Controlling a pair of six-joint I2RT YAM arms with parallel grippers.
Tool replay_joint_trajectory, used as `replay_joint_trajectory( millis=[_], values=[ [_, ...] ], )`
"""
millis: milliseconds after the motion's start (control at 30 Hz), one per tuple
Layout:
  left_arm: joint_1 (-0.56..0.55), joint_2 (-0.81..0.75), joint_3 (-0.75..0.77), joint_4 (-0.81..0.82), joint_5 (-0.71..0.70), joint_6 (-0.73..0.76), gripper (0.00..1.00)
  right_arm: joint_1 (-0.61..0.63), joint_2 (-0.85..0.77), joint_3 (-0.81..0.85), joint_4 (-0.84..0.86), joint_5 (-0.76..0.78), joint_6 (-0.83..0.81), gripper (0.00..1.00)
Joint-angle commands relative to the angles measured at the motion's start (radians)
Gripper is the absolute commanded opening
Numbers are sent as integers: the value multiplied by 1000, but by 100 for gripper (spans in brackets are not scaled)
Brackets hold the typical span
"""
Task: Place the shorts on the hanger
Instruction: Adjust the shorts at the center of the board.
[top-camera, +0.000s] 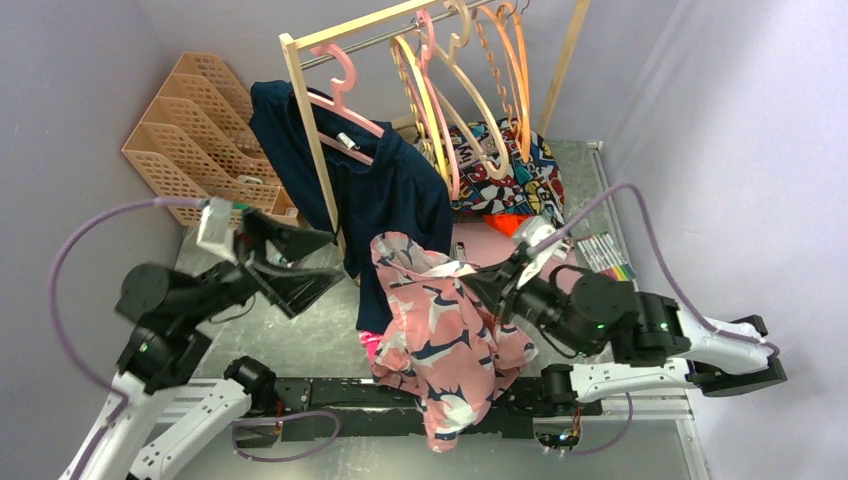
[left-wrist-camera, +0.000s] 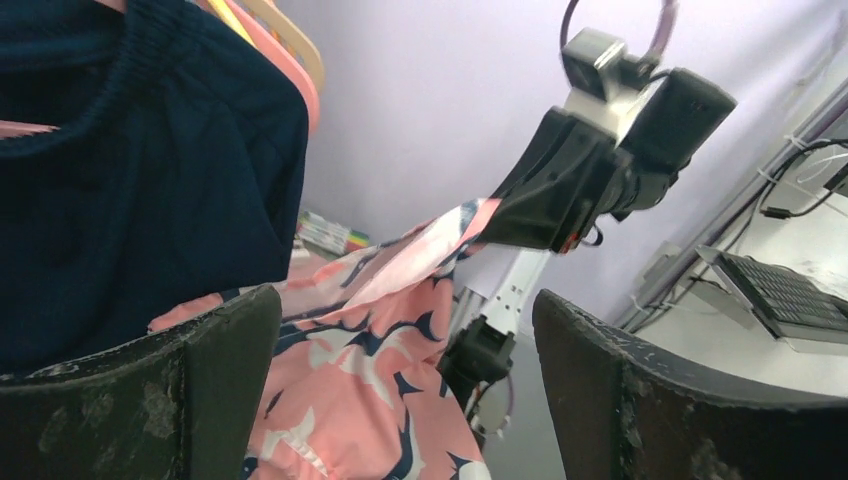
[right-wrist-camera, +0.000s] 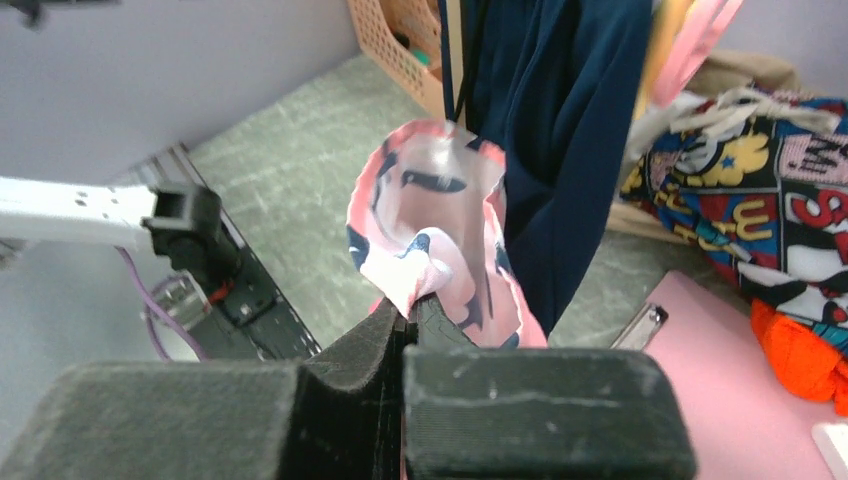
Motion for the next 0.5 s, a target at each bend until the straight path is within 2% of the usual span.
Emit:
replay_joint_trajectory(
  millis=[0,100,233,467],
  values=[
    [-3,-143,-59,-138,-170,73,99,3,25,-97,38,-6,42,0],
    [-3,-242,-138,-144,-233,36,99,3,93,-118,91,-27,30,0],
    [-3,-301,-226,-133,-232,-3,99,2,180,-111,203,-76,-28,0],
    [-2,-350,-233,-211,-294,1,98,-3,415,39,337,-163,-131,0]
  ],
)
